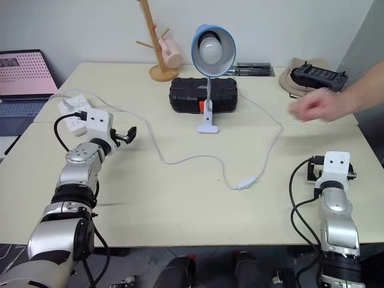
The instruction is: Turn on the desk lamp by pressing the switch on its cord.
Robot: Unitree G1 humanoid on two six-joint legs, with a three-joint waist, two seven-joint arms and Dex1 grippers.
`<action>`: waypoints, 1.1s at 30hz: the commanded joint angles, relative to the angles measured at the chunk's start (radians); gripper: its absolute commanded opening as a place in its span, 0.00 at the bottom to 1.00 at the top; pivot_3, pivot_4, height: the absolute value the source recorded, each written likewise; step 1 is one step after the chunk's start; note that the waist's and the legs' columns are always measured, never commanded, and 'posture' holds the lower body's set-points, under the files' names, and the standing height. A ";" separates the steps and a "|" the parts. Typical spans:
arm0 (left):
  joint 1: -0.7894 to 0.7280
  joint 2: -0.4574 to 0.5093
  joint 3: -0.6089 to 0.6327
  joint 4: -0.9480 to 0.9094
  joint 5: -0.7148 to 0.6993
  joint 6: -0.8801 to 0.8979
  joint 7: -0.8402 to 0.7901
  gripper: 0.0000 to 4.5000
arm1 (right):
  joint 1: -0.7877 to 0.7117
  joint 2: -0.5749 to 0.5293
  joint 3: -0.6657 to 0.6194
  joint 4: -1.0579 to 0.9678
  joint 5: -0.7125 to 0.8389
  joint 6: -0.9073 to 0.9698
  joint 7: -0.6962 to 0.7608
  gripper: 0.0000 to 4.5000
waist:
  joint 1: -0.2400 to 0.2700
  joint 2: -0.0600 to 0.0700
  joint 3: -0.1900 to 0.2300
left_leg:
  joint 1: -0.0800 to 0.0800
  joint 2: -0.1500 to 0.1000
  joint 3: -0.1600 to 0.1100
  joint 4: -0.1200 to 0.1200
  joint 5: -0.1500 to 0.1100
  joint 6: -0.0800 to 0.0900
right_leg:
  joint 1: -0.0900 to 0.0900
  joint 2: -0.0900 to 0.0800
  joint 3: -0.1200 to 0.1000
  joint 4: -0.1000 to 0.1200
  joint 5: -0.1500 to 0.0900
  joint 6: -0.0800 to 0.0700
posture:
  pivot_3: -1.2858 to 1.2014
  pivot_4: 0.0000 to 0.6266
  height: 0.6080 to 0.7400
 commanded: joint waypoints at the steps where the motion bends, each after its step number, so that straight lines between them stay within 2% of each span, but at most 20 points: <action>1: -0.001 0.026 0.012 -0.030 -0.009 -0.017 -0.013 1.00 | -0.007 -0.018 -0.013 -0.032 -0.010 -0.012 0.009 1.00 | 0.000 0.000 0.000 | 0.000 0.000 0.000 0.000 0.000 0.000 | 0.000 0.000 0.000 0.000 0.000 0.000 | 0.52 0.24 1.00; 7: 0.009 0.037 0.002 -0.051 -0.006 -0.010 -0.035 1.00 | 0.013 -0.043 -0.010 -0.058 -0.003 0.003 0.057 1.00 | 0.000 0.000 0.000 | 0.000 0.000 0.000 0.000 0.000 0.000 | 0.000 0.000 0.000 0.000 0.000 0.000 | 0.52 0.24 1.00; 12: 0.042 0.059 -0.012 -0.123 -0.019 0.019 -0.134 1.00 | 0.038 -0.139 0.002 -0.069 0.036 -0.005 0.221 1.00 | 0.000 0.000 0.000 | 0.000 0.000 0.000 0.000 0.000 0.000 | 0.000 0.000 0.000 0.000 0.000 0.000 | 0.52 0.24 1.00; 14: 0.074 0.073 -0.021 -0.196 -0.035 0.048 -0.208 1.00 | 0.051 -0.187 0.017 -0.082 0.070 -0.012 0.323 1.00 | 0.000 0.000 0.000 | 0.000 0.000 0.000 0.000 0.000 0.000 | 0.001 0.000 -0.001 0.000 0.000 0.000 | 0.52 0.24 1.00; 16: 0.133 0.107 -0.046 -0.361 -0.088 0.107 -0.354 1.00 | 0.038 -0.263 0.042 -0.137 0.163 0.006 0.503 1.00 | 0.000 0.000 0.000 | 0.000 0.000 0.001 0.000 0.000 0.000 | 0.001 0.000 0.000 -0.001 0.000 0.000 | 0.52 0.24 1.00; 18: 0.197 0.165 -0.090 -0.550 -0.160 0.193 -0.535 1.00 | 0.016 -0.377 0.091 -0.163 0.246 -0.008 0.747 1.00 | -0.009 0.001 0.001 | 0.000 0.001 0.001 0.000 0.000 0.000 | 0.000 0.000 0.001 -0.001 0.000 0.000 | 0.52 0.24 1.00; 20: 0.244 0.207 -0.128 -0.683 -0.208 0.265 -0.648 1.00 | -0.006 -0.467 0.139 -0.143 0.277 -0.037 0.916 1.00 | -0.012 0.002 0.002 | 0.000 0.002 0.000 0.001 0.000 0.000 | 0.001 0.001 0.000 0.000 0.000 0.000 | 0.52 0.24 1.00; 22: 0.286 0.246 -0.172 -0.807 -0.245 0.315 -0.740 1.00 | -0.065 -0.517 0.196 -0.111 0.294 -0.051 1.027 1.00 | -0.012 0.002 0.001 | 0.000 0.002 0.000 0.000 0.000 0.000 | 0.003 0.001 -0.001 -0.003 0.000 0.000 | 0.52 0.24 1.00; 26: 0.358 0.298 -0.225 -1.010 -0.299 0.359 -0.849 1.00 | -0.213 -0.518 0.337 -0.020 0.280 -0.102 1.205 1.00 | -0.018 0.002 0.001 | 0.003 0.003 0.000 -0.001 0.000 0.000 | 0.005 0.003 0.000 -0.005 0.000 0.000 | 0.52 0.24 1.00; 33: 0.426 0.317 -0.252 -1.134 -0.316 0.364 -0.895 1.00 | -0.361 -0.467 0.502 0.220 0.136 -0.357 1.335 1.00 | -0.016 0.002 0.001 | 0.002 0.004 0.000 0.000 0.000 0.000 | 0.004 0.003 0.000 -0.005 0.000 -0.001 | 0.52 0.24 1.00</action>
